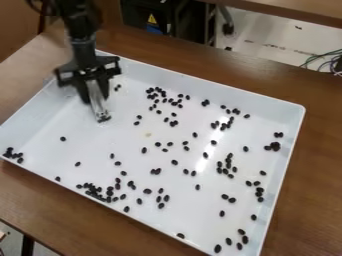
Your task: Sweep into pile
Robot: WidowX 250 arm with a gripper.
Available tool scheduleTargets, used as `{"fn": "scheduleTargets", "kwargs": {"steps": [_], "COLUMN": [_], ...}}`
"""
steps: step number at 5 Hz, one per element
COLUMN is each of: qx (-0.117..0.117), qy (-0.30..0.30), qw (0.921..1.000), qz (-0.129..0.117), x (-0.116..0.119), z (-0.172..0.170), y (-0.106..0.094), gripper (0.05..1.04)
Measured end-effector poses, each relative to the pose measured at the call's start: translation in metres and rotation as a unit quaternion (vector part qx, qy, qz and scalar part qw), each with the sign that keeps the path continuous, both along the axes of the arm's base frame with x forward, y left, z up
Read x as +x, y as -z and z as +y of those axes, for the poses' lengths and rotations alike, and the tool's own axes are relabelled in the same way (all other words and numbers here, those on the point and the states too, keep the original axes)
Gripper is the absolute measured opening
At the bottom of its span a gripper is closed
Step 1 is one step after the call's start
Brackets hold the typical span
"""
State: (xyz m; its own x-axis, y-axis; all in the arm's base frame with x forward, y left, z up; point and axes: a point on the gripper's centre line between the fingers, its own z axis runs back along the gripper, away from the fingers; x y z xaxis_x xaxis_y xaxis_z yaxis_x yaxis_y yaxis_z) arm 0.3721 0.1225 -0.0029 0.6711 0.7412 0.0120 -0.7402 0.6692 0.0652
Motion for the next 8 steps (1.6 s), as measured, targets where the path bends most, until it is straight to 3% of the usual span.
{"fn": "scheduleTargets", "kwargs": {"steps": [1, 2, 3, 4, 5, 8], "qx": [-0.008, -0.040, -0.050, -0.062, -0.062, -0.052], "qy": [0.059, 0.147, 0.242, 0.333, 0.386, 0.475], "qw": [0.9982, 0.9881, 0.9686, 0.9401, 0.9194, 0.8768], "qz": [-0.005, 0.018, 0.030, 0.036, 0.040, 0.052], "x": [0.013, 0.013, 0.007, -0.005, -0.005, -0.007], "z": [-0.003, -0.013, -0.032, -0.058, -0.097, -0.202], "y": [0.000, 0.003, 0.006, 0.007, 0.008, 0.014], "gripper": [0.364, 0.364, 0.364, 0.364, 0.364, 0.364]}}
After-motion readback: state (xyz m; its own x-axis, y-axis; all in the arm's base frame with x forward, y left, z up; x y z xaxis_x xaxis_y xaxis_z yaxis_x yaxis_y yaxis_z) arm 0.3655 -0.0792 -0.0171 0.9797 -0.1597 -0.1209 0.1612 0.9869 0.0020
